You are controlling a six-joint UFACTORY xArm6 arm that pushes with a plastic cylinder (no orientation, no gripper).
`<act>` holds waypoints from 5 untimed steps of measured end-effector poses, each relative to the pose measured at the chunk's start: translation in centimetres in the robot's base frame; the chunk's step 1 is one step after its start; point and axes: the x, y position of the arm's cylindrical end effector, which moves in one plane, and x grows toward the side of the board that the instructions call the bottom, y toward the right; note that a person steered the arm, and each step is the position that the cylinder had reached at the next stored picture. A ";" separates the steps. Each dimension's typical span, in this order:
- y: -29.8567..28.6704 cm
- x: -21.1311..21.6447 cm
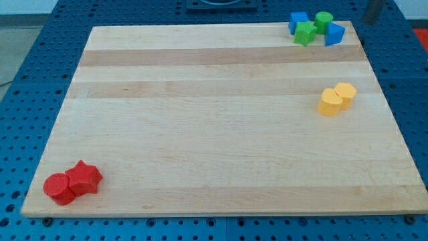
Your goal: Nudge the group of blocks a bit left
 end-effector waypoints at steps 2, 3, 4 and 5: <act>-5.1 0.0; -9.5 0.0; -12.5 1.4; -13.7 4.3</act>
